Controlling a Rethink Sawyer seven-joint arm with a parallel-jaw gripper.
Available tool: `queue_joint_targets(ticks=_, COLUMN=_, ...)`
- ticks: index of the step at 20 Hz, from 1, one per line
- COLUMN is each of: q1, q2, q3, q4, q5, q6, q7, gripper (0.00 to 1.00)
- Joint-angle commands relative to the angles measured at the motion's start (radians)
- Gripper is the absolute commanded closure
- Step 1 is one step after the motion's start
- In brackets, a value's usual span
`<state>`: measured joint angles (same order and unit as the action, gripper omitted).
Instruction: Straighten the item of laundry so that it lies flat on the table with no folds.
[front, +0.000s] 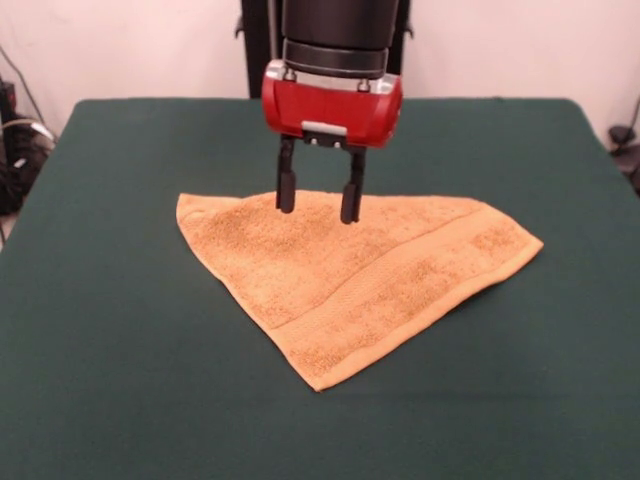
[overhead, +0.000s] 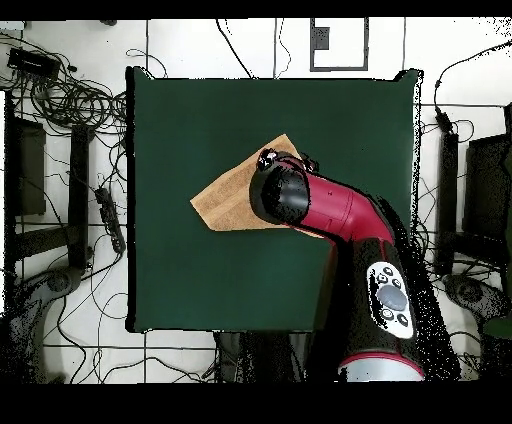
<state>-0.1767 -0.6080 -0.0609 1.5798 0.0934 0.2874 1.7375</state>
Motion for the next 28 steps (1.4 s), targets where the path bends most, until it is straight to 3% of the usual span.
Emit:
queue_joint_targets(ticks=1, q1=-0.005, q2=0.122, q3=0.15, q4=0.083, q5=0.013, q6=-0.093, q7=0.174, gripper=0.0)
queue_joint_targets(ticks=11, q1=-0.083, q2=0.251, q3=0.251, q4=0.016, q5=-0.034, q6=-0.237, q7=0.133, gripper=0.0)
queue_joint_targets(ticks=17, q1=-0.11, q2=0.313, q3=0.284, q4=-0.062, q5=-0.053, q6=-0.253, q7=0.087, gripper=0.0)
queue_joint_targets(ticks=28, q1=-0.125, q2=0.332, q3=0.299, q4=-0.078, q5=-0.061, q6=-0.262, q7=0.099, gripper=0.0)
